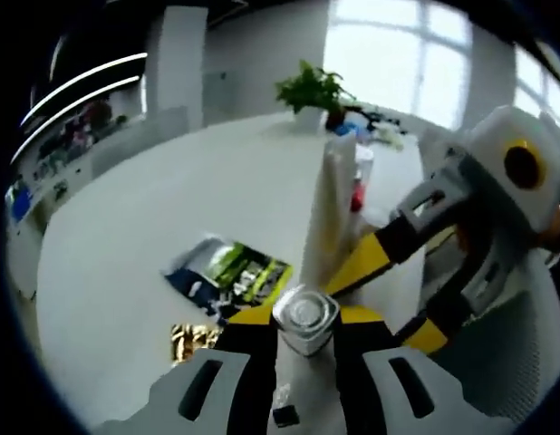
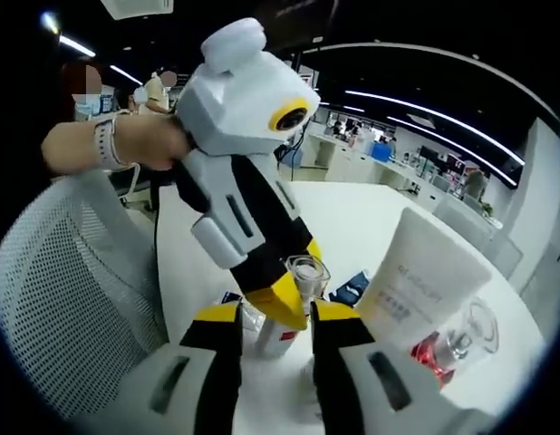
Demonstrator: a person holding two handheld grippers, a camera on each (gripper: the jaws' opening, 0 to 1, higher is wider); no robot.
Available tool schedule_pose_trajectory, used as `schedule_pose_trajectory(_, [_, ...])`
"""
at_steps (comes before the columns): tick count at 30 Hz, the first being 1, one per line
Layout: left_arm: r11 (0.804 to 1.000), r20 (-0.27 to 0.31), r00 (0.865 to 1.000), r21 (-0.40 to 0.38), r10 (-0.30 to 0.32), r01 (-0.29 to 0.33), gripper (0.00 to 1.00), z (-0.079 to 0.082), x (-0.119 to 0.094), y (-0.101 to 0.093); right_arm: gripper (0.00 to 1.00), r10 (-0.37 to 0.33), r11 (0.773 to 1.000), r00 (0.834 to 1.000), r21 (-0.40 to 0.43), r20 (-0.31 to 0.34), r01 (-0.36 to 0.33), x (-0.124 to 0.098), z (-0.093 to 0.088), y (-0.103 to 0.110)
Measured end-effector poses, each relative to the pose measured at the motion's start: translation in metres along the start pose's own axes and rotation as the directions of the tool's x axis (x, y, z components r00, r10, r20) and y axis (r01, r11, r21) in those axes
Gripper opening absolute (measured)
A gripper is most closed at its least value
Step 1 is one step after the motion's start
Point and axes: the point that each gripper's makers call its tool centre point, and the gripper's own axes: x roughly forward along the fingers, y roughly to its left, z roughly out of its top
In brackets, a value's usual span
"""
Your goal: Arrange the skincare products in the storage area until every visible bottle or jar stands upright without overlapping.
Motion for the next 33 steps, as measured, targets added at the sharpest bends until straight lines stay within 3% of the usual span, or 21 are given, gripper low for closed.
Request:
schedule_pose_trajectory(4, [1.0,0.015,1.0,-0.017,-0.006,0.007,0.19,-0.002,-0.002,-0.001,0.31,-0.004,1.0,1.0,0.004,0.022,0.004,-0.002,0.003,-0.003])
schedule_pose_trajectory(8, [0.999,0.03,0.999,0.033,-0.045,0.044,0.2,-0.005,-0.006,-0.008,0.32,0.026,0.999,0.999,-0.022,0.032,-0.025,-0.002,0.006,0.004])
schedule_pose_trajectory(12, [0.998,0.042,0.998,0.059,-0.039,0.037,0.2,-0.007,-0.009,-0.007,0.31,0.056,0.998,0.995,-0.001,0.077,-0.056,-0.006,0.012,0.007])
schedule_pose_trajectory(15, [0.991,0.042,0.998,0.128,-0.05,0.045,0.2,-0.006,-0.009,-0.01,0.3,0.062,0.998,0.994,-0.01,0.085,-0.062,-0.007,0.012,0.008])
schedule_pose_trajectory(16, [0.992,0.043,0.998,0.115,-0.053,0.047,0.2,-0.006,-0.009,-0.01,0.3,0.066,0.998,0.993,-0.007,0.094,-0.066,-0.009,0.013,0.008])
schedule_pose_trajectory(19, [0.989,0.042,0.996,0.13,-0.074,0.068,0.2,-0.008,-0.011,-0.013,0.29,0.075,0.996,0.985,0.032,0.158,-0.081,-0.014,0.024,0.008])
schedule_pose_trajectory(27, [0.984,0.036,0.995,0.157,-0.092,0.085,0.2,-0.007,-0.011,-0.02,0.3,0.087,0.991,0.97,0.083,0.229,-0.108,-0.02,0.035,0.006])
schedule_pose_trajectory(29, [0.982,0.034,0.995,0.164,-0.096,0.089,0.2,-0.007,-0.011,-0.021,0.28,0.092,0.985,0.956,0.112,0.279,-0.128,-0.023,0.043,0.007])
schedule_pose_trajectory(31, [0.98,0.031,0.993,0.171,-0.113,0.107,0.2,-0.008,-0.011,-0.025,0.22,0.059,0.982,0.949,0.153,0.309,-0.11,-0.027,0.047,-0.002])
schedule_pose_trajectory(33, [0.976,0.028,0.991,0.181,-0.127,0.12,0.2,-0.008,-0.011,-0.029,0.26,0.026,0.979,0.952,0.186,0.306,-0.087,-0.029,0.044,-0.01])
